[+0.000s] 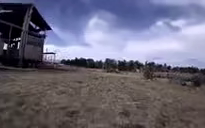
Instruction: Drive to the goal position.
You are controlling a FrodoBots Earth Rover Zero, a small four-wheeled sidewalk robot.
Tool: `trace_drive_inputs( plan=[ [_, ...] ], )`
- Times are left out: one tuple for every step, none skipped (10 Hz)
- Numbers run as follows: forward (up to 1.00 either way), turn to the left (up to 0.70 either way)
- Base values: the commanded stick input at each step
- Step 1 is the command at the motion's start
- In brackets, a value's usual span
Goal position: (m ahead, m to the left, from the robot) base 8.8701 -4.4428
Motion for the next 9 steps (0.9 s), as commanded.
trace_drive_inputs(
  plan=[
    [0.70, 0.00],
    [0.70, 0.00],
    [0.70, 0.00],
    [0.70, 0.00],
    [0.70, 0.00],
    [0.70, 0.00],
    [0.70, 0.00],
    [0.70, 0.00],
    [0.70, 0.00]
  ],
)
